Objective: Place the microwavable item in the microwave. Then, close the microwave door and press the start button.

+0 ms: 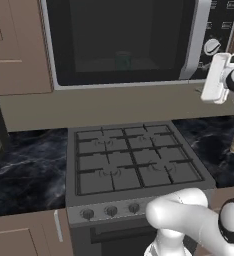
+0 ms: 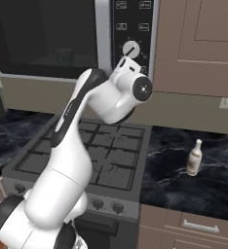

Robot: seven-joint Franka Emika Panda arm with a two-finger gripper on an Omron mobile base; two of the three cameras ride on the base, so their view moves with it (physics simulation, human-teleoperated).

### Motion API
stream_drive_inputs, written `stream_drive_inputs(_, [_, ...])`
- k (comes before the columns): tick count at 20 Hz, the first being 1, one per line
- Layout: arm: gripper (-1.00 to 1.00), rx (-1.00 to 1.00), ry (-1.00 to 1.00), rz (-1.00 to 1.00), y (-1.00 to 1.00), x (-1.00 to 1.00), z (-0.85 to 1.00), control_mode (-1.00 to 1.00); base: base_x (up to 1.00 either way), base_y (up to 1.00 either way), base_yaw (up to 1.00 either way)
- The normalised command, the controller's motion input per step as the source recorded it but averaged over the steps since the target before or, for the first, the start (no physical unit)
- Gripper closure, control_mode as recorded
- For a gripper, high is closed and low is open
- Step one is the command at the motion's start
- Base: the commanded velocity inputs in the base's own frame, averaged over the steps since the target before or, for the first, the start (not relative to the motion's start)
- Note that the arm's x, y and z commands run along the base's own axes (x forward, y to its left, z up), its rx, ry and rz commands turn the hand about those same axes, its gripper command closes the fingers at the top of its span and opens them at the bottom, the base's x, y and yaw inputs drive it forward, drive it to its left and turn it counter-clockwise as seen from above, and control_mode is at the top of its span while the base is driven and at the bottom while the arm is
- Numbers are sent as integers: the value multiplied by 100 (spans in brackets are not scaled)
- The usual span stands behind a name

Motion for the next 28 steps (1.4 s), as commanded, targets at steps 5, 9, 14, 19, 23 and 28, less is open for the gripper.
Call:
stream_drive_inputs(5, [-100,0,0,0,0,35,-8,-100,0,0,0])
stream_drive_inputs(9, [-100,0,0,0,0,36,-5,-100,0,0,0])
stream_drive_inputs(14, [-100,0,0,0,-10,31,-6,-100,0,0,0])
stream_drive_inputs(19, [-100,0,0,0,-22,29,-4,-100,0,0,0])
stream_drive_inputs(23, [-100,0,0,0,-25,29,-1,-100,0,0,0])
stream_drive_inputs(28, [-100,0,0,0,-23,47,-9,-100,0,0,0])
